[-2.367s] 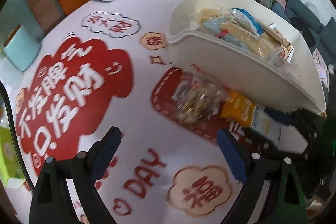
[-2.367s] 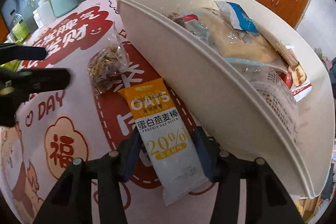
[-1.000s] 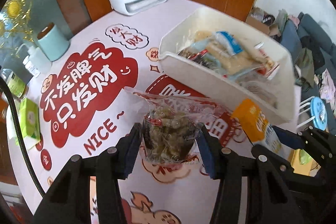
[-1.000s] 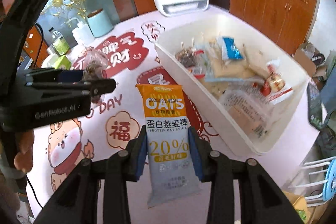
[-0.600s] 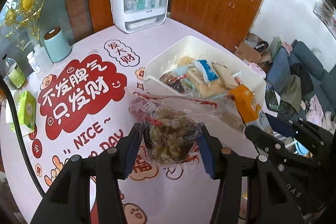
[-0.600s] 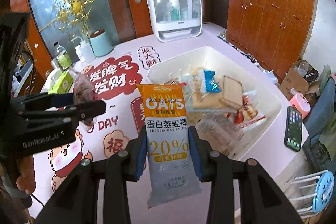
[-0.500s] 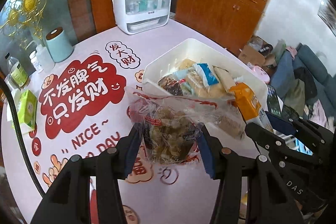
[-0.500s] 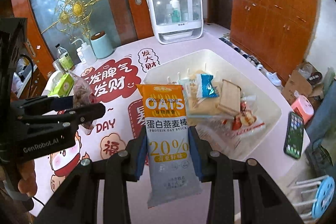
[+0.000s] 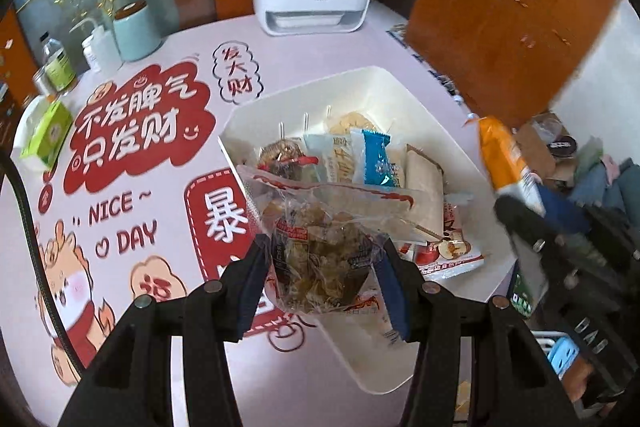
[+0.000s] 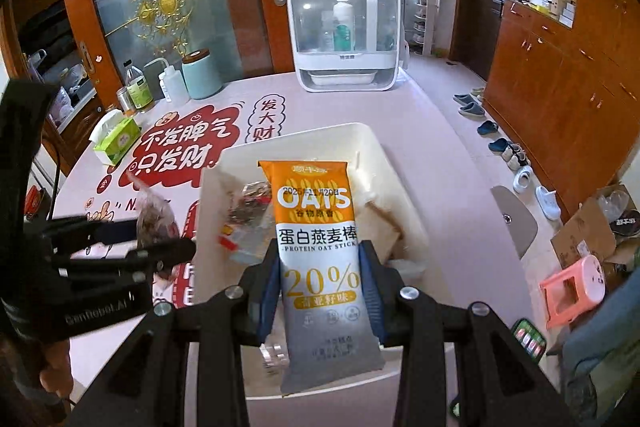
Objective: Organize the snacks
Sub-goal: 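Carry the OATS bag and nut bag into the white tray and open both grippers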
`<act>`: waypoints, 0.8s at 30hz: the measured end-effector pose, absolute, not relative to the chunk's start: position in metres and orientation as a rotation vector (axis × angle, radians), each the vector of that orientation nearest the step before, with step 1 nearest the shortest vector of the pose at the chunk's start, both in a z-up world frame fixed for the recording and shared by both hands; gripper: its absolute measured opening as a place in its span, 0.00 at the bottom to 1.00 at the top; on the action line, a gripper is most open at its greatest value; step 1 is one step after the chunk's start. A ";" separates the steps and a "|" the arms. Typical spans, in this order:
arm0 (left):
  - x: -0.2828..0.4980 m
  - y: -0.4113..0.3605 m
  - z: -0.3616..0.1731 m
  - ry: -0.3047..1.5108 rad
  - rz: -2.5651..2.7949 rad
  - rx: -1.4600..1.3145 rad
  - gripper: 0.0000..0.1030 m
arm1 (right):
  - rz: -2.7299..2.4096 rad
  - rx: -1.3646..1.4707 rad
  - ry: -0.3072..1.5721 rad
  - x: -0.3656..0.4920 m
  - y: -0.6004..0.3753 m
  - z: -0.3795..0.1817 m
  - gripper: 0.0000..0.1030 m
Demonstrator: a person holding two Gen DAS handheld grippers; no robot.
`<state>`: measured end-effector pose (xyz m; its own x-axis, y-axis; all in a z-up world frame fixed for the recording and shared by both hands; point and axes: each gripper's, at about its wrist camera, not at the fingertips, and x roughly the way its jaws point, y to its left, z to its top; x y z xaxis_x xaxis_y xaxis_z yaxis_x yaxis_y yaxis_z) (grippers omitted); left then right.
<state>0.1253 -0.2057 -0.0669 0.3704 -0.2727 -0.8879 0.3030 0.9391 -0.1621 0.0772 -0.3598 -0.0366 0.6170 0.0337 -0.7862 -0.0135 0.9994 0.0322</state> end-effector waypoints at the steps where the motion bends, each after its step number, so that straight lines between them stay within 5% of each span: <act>1: 0.124 -0.209 -0.068 1.137 -0.354 0.025 0.50 | 0.031 0.028 0.905 0.079 -0.364 -0.036 0.36; 19: 0.157 -0.218 -0.056 1.109 -0.163 -0.040 0.56 | 0.183 0.038 0.887 0.147 -0.378 -0.026 0.41; 21: 0.161 -0.216 -0.052 1.093 -0.146 -0.046 0.62 | 0.200 0.055 0.901 0.156 -0.378 -0.026 0.42; 23: 0.163 -0.214 -0.049 1.076 -0.132 -0.040 0.83 | 0.214 0.064 0.917 0.162 -0.376 -0.028 0.44; 24: 0.164 -0.214 -0.047 1.069 -0.117 -0.027 0.85 | 0.213 0.070 0.917 0.164 -0.376 -0.028 0.48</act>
